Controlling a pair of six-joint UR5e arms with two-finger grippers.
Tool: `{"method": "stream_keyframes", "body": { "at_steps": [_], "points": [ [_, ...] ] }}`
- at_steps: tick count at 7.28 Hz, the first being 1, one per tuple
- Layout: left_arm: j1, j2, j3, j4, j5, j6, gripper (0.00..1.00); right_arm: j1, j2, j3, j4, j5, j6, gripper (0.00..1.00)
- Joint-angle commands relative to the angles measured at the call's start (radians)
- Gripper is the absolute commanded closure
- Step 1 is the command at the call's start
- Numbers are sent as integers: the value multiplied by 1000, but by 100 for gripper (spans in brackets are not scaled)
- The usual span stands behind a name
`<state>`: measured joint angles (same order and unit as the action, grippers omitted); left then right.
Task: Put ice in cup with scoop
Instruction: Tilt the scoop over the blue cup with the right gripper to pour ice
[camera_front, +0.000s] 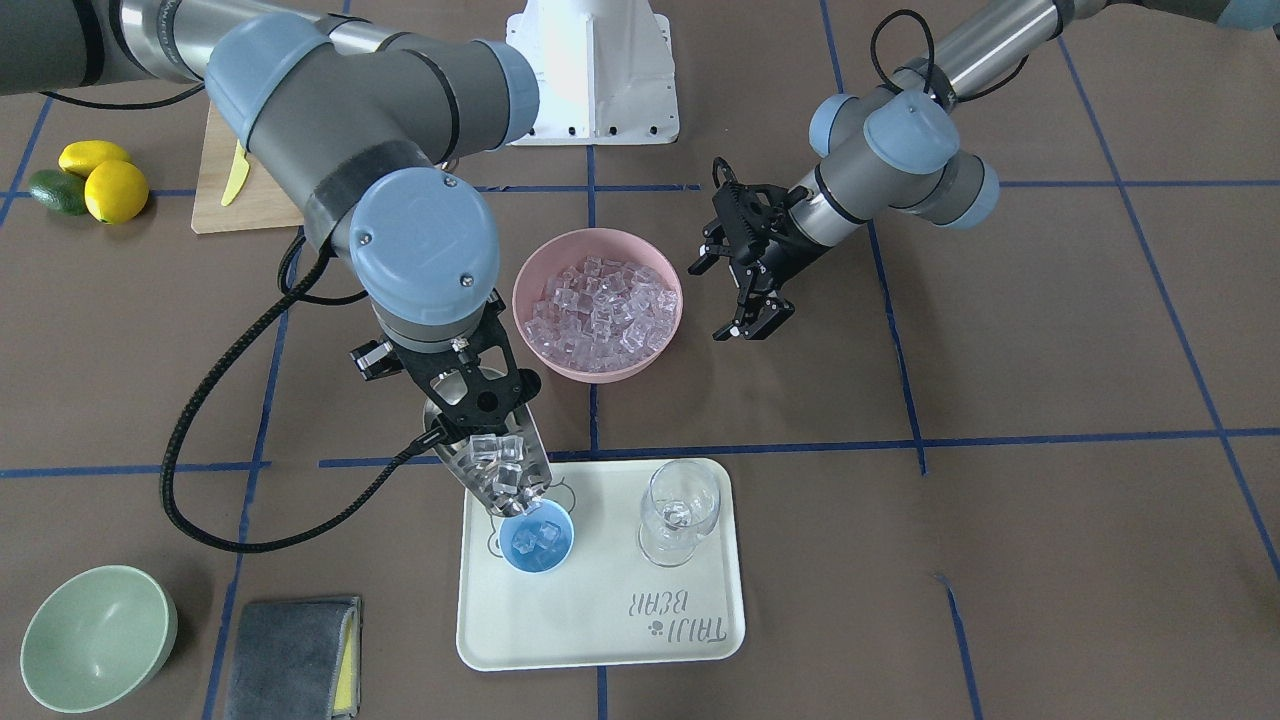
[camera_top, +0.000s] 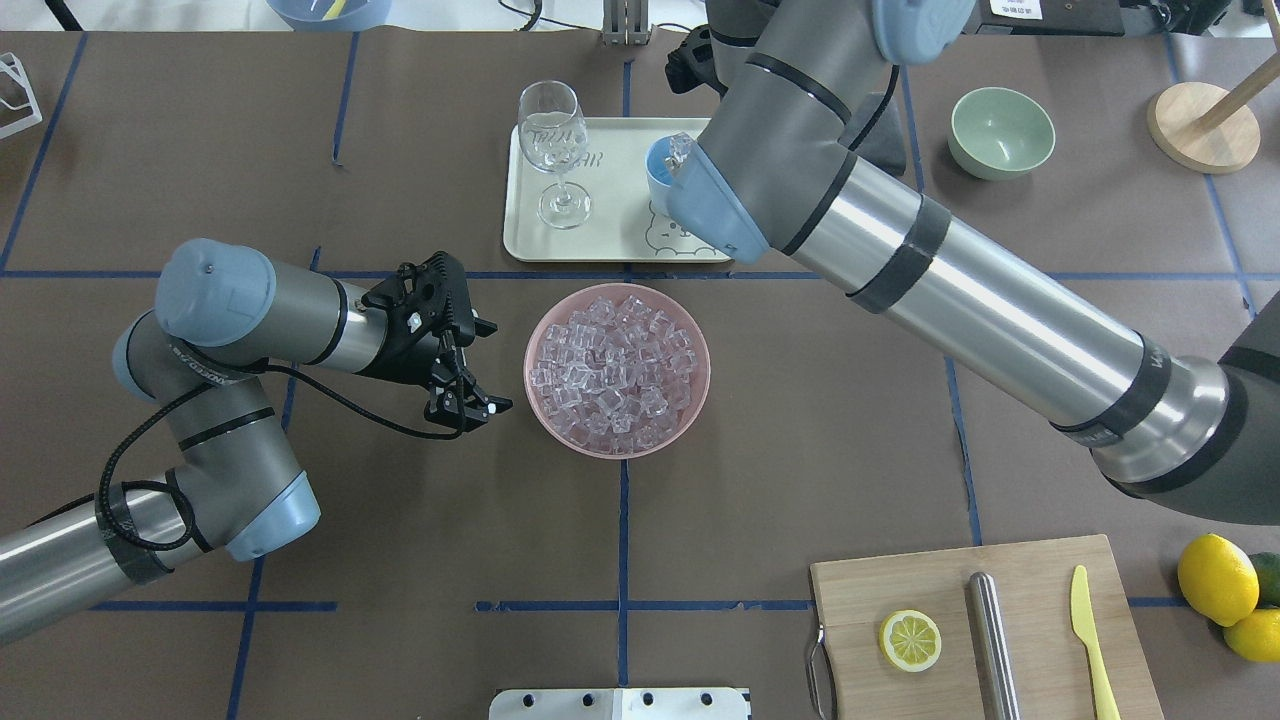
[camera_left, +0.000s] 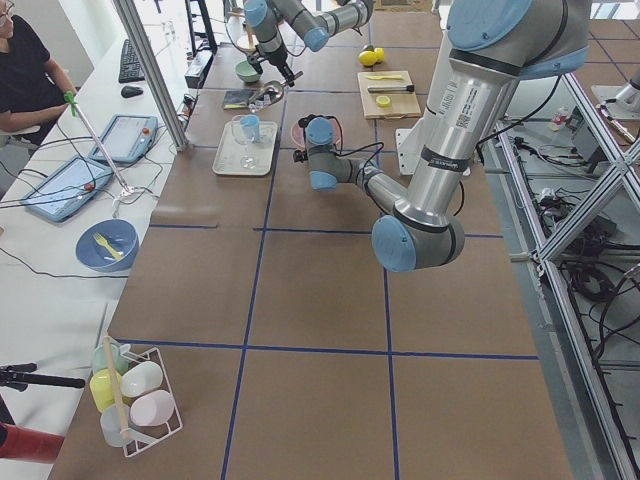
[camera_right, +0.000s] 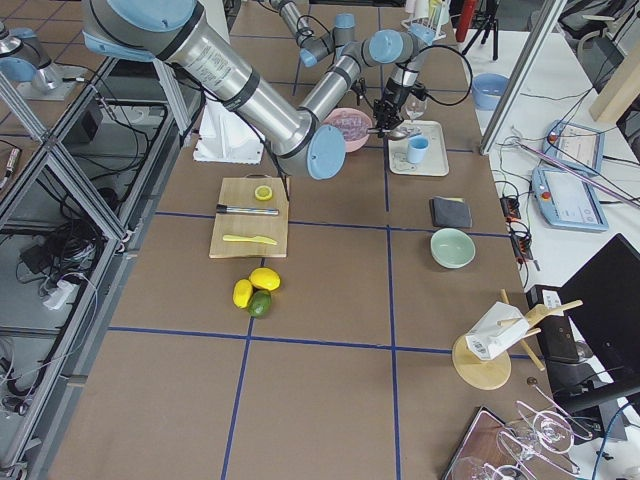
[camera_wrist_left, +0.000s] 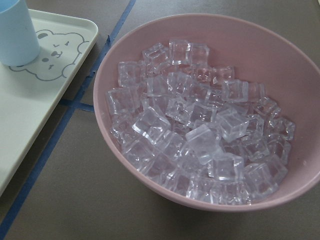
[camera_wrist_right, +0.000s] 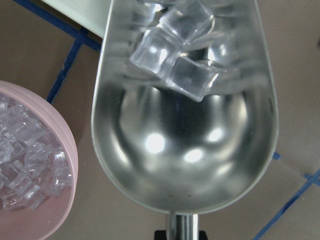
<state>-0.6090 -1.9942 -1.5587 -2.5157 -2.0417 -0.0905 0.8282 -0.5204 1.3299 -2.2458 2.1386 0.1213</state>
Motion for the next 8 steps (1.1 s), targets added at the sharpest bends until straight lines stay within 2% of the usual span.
{"method": "stream_keyframes", "body": {
  "at_steps": [1, 3, 5, 7, 8],
  "points": [
    [0, 0, -1, 0, 0, 0, 0, 2, 42, -72, -70, -3, -89, 100],
    [1, 0, -1, 0, 0, 0, 0, 3, 68, -90, -153, -19, -164, 100],
    [1, 0, 2, 2, 0, 0, 0, 3, 143, -196, -163, -37, -184, 100],
    [1, 0, 2, 0, 0, 0, 0, 5, 145, -184, -173, -46, -204, 100],
    [0, 0, 2, 2, 2, 0, 0, 6, 114, -113, -173, -39, -163, 100]
  ]
}}
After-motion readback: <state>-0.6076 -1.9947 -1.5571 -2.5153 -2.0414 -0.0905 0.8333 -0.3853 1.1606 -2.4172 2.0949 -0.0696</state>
